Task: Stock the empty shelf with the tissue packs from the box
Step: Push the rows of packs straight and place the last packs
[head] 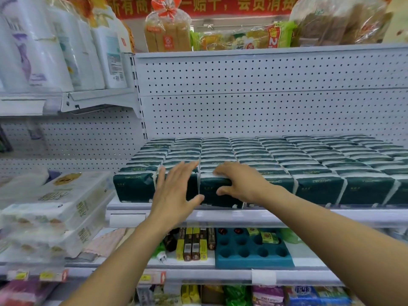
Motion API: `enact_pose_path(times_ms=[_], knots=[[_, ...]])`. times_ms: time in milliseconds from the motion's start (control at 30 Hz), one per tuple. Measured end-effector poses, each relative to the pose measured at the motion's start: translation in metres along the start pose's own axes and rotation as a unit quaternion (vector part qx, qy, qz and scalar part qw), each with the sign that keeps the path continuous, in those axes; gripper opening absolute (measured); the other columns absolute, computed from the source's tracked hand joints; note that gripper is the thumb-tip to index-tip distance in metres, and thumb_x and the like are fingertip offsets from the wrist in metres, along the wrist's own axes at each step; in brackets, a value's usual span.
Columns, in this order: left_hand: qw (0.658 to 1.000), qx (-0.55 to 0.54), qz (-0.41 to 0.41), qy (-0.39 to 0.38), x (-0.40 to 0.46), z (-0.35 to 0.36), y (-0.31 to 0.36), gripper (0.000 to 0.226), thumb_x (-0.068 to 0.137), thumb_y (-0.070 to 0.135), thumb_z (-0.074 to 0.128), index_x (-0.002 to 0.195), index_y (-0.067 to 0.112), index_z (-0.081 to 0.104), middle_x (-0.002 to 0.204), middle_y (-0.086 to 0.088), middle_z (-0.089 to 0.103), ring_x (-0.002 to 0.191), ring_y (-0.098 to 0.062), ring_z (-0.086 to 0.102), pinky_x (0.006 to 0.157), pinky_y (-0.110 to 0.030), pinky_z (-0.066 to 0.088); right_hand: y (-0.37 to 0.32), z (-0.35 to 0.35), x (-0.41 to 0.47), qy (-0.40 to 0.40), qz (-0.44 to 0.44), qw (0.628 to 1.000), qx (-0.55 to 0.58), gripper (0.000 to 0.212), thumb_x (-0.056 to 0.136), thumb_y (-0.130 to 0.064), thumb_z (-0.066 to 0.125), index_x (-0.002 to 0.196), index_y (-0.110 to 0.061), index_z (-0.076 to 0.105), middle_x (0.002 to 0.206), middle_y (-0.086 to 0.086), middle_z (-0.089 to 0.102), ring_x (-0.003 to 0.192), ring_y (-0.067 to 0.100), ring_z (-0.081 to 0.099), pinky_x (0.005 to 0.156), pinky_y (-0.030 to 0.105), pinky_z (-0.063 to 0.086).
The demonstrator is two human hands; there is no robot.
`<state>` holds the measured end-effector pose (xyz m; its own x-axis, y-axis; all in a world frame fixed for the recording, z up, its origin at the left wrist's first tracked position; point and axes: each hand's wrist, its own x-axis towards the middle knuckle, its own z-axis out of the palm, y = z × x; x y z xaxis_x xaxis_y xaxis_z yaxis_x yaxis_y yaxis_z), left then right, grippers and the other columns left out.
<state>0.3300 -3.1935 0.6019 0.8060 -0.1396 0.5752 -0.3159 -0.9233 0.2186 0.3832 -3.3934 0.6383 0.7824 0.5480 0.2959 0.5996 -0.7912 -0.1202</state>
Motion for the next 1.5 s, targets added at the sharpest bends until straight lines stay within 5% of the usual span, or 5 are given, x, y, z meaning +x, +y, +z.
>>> enact_pose_path(times_ms=[333,567,700,1000,1500], knots=[[0.988,0.12,0.093,-0.028,0.023,0.032,-0.001,0.075,0.091,0.04,0.063,0.152,0.032,0.021,0.155,0.011,0.034,0.149,-0.011,0.018,0.12,-0.053,-0.009,0.008,0.026,-0.005,0.09,-0.007,0.975,-0.202,0.088,0.069,-0.048,0.079,0.14,-0.012,0.041,0.139,0.011,0.047,0.125,0.031,0.048,0.104,0.047,0.037],[0.981,0.159,0.104,-0.031,0.033,0.04,-0.006,0.07,0.095,0.038,0.058,0.154,0.026,0.023,0.157,0.005,0.032,0.148,-0.016,0.024,0.12,-0.056,-0.004,0.008,0.033,0.004,0.043,0.044,0.96,-0.272,0.099,0.086,-0.055,0.06,0.152,-0.008,0.004,0.156,0.014,0.021,0.145,0.029,0.02,0.118,0.052,0.007],[0.979,0.147,0.104,-0.097,0.029,0.039,-0.009,0.075,0.099,0.048,0.044,0.156,0.028,-0.001,0.164,0.008,0.006,0.151,-0.012,0.0,0.119,-0.051,-0.014,0.008,0.038,-0.003,0.011,0.035,0.961,-0.273,0.095,0.09,-0.059,0.051,0.152,-0.007,0.002,0.157,0.014,0.016,0.147,0.031,0.013,0.118,0.055,0.005],[0.973,0.171,0.025,-0.15,0.046,0.007,-0.047,0.121,0.07,0.078,0.061,0.156,0.028,-0.008,0.165,0.006,-0.002,0.151,-0.015,-0.008,0.118,-0.054,-0.015,0.005,0.025,0.003,-0.002,0.023,0.98,-0.198,0.093,0.089,-0.066,0.046,0.154,-0.019,0.0,0.161,0.007,0.008,0.149,0.025,0.005,0.12,0.052,0.003],[0.972,0.114,0.031,-0.204,0.042,0.007,-0.059,0.098,0.084,0.074,0.048,0.156,0.03,-0.001,0.164,0.006,0.008,0.151,-0.012,0.004,0.119,-0.051,-0.011,0.001,0.027,0.014,-0.058,0.052,0.981,-0.176,0.088,0.088,-0.067,0.046,0.154,-0.026,0.005,0.161,0.003,0.011,0.148,0.025,0.008,0.119,0.055,0.005]])
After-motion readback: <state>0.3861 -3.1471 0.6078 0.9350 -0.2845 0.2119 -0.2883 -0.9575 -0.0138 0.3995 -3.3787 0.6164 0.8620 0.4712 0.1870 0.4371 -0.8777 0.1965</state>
